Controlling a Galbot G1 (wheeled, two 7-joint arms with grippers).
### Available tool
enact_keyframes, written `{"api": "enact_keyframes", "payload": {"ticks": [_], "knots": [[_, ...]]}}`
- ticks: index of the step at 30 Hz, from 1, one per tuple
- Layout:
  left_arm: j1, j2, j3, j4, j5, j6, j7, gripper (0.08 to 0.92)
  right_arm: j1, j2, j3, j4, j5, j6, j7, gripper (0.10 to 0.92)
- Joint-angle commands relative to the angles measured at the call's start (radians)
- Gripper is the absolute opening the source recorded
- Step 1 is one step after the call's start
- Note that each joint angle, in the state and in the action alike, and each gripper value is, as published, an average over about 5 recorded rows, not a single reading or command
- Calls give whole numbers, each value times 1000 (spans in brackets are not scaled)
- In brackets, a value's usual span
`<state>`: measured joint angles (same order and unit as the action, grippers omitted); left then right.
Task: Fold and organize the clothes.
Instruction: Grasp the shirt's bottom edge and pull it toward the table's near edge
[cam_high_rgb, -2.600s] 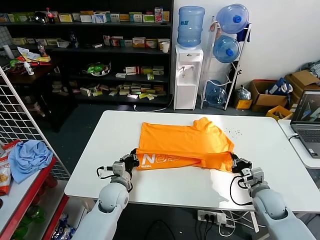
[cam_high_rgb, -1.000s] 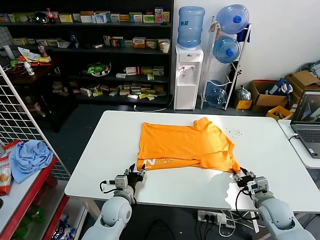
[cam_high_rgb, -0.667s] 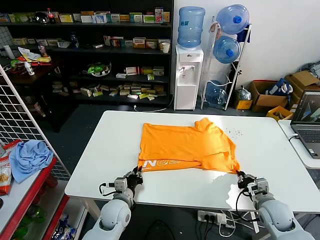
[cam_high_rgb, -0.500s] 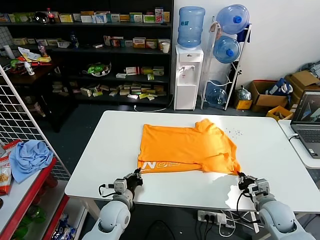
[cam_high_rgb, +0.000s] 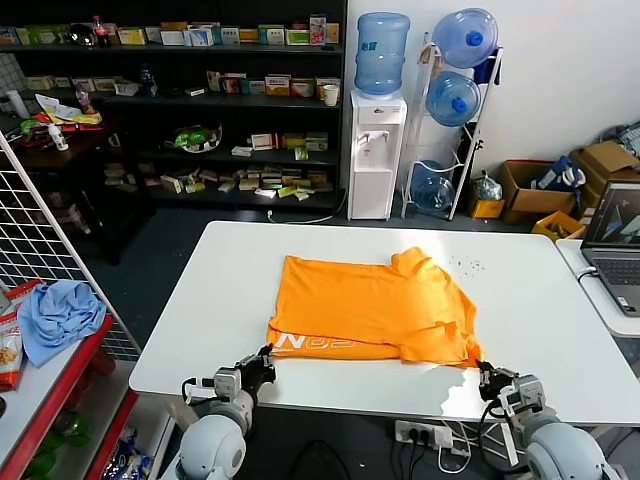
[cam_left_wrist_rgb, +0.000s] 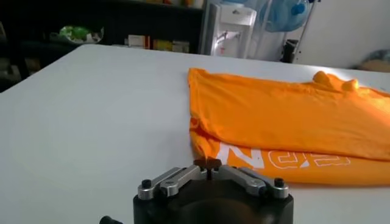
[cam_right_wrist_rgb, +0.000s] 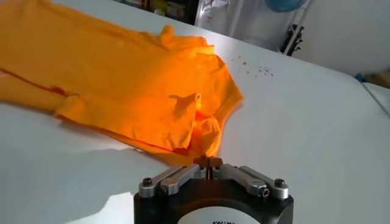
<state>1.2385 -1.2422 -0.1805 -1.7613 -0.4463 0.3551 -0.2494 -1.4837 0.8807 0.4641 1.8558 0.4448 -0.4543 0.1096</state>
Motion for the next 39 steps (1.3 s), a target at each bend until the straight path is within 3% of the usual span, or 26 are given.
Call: {"api": "enact_keyframes", "payload": {"ticks": [1, 18, 31, 39], "knots": [[127, 62, 0, -125, -4, 16, -11, 92, -166, -4, 20, 130, -12, -23, 24, 127], [182, 78, -17, -168, 39, 33, -18, 104, -205, -7, 79, 156, 0, -26, 27, 154], [104, 100, -45, -209, 7, 44, -27, 446, -142, -24, 101, 215, 103, -47, 75, 521], [-34, 66, -7, -66, 17, -35, 0, 680, 87, -22, 52, 66, 133, 108, 47, 745]]}}
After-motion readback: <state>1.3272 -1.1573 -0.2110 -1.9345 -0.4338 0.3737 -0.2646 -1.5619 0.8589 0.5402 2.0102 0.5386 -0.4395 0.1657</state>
